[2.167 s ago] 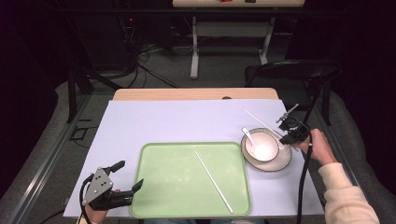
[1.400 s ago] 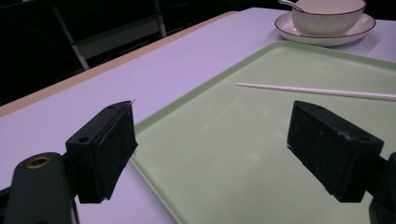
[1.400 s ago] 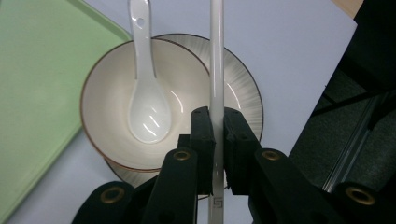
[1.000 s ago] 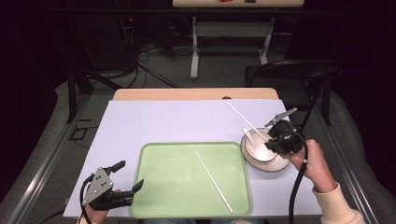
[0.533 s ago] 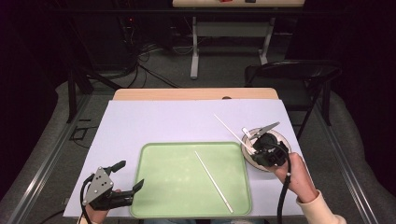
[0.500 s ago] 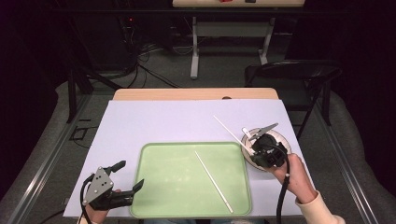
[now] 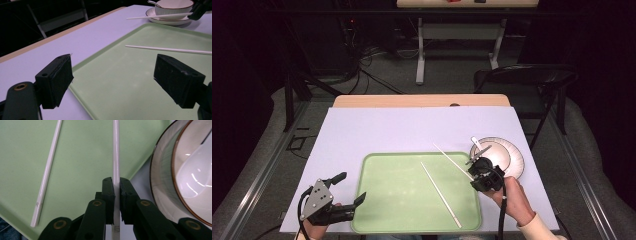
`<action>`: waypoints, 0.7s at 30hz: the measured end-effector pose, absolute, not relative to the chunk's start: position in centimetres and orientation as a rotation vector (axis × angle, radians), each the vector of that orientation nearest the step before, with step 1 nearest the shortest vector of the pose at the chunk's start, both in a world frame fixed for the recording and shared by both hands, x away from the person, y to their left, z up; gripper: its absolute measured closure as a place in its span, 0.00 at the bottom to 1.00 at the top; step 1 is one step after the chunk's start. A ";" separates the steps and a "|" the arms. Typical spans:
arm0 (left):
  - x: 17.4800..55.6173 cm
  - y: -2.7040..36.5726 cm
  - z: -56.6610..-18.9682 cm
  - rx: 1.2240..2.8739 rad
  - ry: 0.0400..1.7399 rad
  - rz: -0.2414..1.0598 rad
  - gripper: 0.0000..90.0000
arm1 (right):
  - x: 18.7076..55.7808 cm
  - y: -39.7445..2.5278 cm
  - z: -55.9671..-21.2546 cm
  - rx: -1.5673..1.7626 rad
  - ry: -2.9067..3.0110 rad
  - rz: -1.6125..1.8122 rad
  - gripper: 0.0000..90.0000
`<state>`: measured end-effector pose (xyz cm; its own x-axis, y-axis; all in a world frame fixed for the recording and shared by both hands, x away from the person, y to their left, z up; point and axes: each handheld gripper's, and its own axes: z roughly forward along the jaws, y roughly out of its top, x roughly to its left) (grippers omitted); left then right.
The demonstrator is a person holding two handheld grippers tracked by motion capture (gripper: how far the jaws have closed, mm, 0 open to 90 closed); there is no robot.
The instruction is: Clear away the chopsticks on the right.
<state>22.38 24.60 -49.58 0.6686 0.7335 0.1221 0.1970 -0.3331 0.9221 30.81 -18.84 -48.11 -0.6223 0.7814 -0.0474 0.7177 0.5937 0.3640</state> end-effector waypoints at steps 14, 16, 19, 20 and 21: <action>22.4 24.5 -49.6 1.872 0.733 0.656 0.17 | 31.6 -16.7 -51.0 1.279 2.690 0.371 0.93; 22.4 24.5 -49.6 1.870 0.736 0.660 0.17 | 31.7 -16.4 -51.4 1.275 2.696 0.360 0.93; 22.4 24.5 -49.6 1.871 0.733 0.657 0.17 | 32.0 -16.0 -51.7 1.269 2.705 0.357 0.92; 22.4 24.5 -49.6 1.872 0.736 0.659 0.17 | 32.0 -15.8 -51.9 1.271 2.710 0.351 0.92; 22.4 24.5 -49.6 1.872 0.736 0.659 0.17 | 32.0 -15.8 -51.9 1.271 2.710 0.351 0.92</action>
<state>22.41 24.53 -49.61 0.6689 0.7334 0.1214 0.2009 -0.3356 0.9203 32.02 -15.83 -51.85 -0.6375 0.7702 -0.0173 0.7404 0.6187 0.2625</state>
